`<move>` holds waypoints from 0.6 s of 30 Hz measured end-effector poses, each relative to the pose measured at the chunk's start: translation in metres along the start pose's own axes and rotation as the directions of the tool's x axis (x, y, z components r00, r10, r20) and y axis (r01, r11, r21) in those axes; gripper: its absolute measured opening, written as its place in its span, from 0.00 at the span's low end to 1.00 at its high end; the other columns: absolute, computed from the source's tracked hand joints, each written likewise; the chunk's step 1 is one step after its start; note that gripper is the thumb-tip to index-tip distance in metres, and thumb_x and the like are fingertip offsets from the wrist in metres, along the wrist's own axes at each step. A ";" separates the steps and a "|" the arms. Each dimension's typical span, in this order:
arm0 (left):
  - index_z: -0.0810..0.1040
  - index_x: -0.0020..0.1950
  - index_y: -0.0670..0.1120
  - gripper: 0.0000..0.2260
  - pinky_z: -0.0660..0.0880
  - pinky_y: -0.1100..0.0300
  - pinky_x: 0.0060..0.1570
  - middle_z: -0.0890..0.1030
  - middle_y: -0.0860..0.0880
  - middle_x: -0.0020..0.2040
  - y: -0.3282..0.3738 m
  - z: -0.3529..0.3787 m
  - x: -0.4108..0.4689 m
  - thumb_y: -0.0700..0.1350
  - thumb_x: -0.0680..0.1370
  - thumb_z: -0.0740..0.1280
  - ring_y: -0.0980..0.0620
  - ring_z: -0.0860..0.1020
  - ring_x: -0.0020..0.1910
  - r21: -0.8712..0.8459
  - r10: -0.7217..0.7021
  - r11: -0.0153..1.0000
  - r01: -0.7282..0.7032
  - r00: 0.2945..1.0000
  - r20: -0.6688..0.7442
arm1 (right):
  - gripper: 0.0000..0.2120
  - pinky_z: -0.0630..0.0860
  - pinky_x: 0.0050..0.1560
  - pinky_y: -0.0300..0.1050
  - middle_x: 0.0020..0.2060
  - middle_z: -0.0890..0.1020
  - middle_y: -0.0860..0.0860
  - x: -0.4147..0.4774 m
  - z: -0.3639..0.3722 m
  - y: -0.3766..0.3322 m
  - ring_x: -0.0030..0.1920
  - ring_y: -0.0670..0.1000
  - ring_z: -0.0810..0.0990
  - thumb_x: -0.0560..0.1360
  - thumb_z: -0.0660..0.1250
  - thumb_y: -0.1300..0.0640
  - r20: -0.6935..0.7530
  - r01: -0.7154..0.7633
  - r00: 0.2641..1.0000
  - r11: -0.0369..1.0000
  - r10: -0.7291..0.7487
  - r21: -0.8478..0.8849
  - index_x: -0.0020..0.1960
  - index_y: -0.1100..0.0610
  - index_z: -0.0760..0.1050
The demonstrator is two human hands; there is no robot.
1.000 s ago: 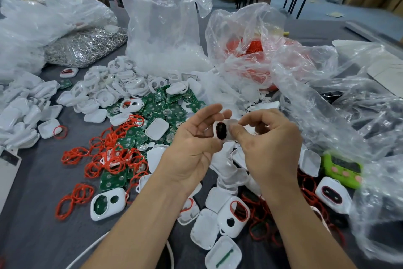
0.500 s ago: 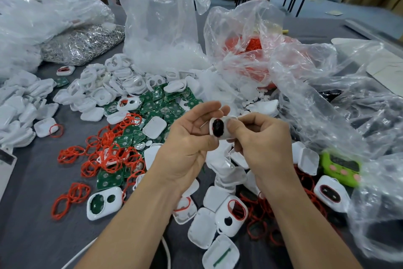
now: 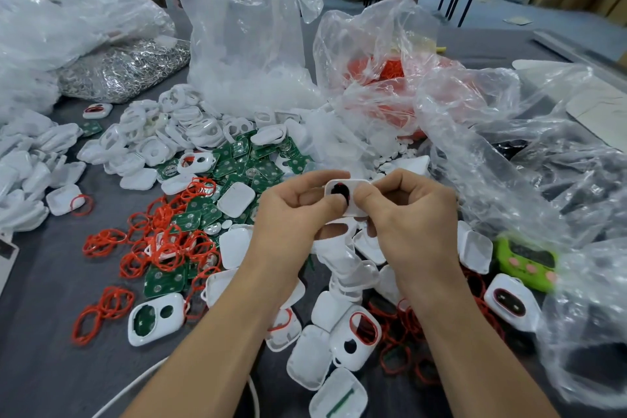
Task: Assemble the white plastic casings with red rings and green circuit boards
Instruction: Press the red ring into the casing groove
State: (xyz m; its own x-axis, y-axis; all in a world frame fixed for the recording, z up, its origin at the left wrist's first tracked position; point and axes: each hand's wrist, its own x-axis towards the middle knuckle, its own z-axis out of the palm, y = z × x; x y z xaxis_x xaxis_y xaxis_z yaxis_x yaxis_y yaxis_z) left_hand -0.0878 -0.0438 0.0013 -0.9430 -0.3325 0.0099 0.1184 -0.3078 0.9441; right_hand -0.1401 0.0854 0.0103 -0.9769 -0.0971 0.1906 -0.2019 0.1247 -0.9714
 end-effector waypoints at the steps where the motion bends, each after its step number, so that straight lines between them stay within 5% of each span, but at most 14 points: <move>1: 0.88 0.50 0.50 0.11 0.80 0.63 0.38 0.88 0.46 0.43 -0.001 0.001 -0.001 0.38 0.73 0.72 0.50 0.87 0.44 0.061 0.026 0.998 -0.025 0.999 -0.018 | 0.08 0.74 0.31 0.45 0.27 0.83 0.50 -0.001 0.001 0.000 0.25 0.50 0.78 0.66 0.75 0.46 0.010 0.004 1.000 1.000 -0.004 -0.006 0.34 0.50 0.81; 12: 0.89 0.43 0.48 0.11 0.78 0.65 0.33 0.87 0.45 0.37 -0.003 -0.002 0.001 0.33 0.72 0.75 0.48 0.87 0.36 0.211 0.055 0.977 -0.015 0.981 -0.185 | 0.06 0.72 0.26 0.41 0.26 0.82 0.53 0.000 0.001 0.002 0.23 0.50 0.78 0.70 0.75 0.53 0.188 -0.097 0.977 0.995 0.099 -0.019 0.36 0.52 0.81; 18: 0.89 0.43 0.48 0.10 0.80 0.62 0.33 0.87 0.47 0.35 -0.006 0.001 0.000 0.34 0.72 0.75 0.47 0.87 0.36 0.286 0.069 0.958 -0.006 0.976 -0.208 | 0.13 0.73 0.26 0.33 0.26 0.83 0.53 0.002 -0.002 0.004 0.24 0.45 0.79 0.73 0.76 0.62 0.209 -0.084 0.973 0.995 0.093 -0.054 0.32 0.54 0.80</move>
State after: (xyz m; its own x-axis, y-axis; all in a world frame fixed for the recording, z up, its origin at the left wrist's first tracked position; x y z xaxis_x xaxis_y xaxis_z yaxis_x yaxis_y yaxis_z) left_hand -0.0888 -0.0415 -0.0041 -0.8474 -0.5310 0.0058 0.0303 -0.0375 0.9988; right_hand -0.1430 0.0873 0.0067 -0.9549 -0.2896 0.0652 -0.1230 0.1860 -0.9748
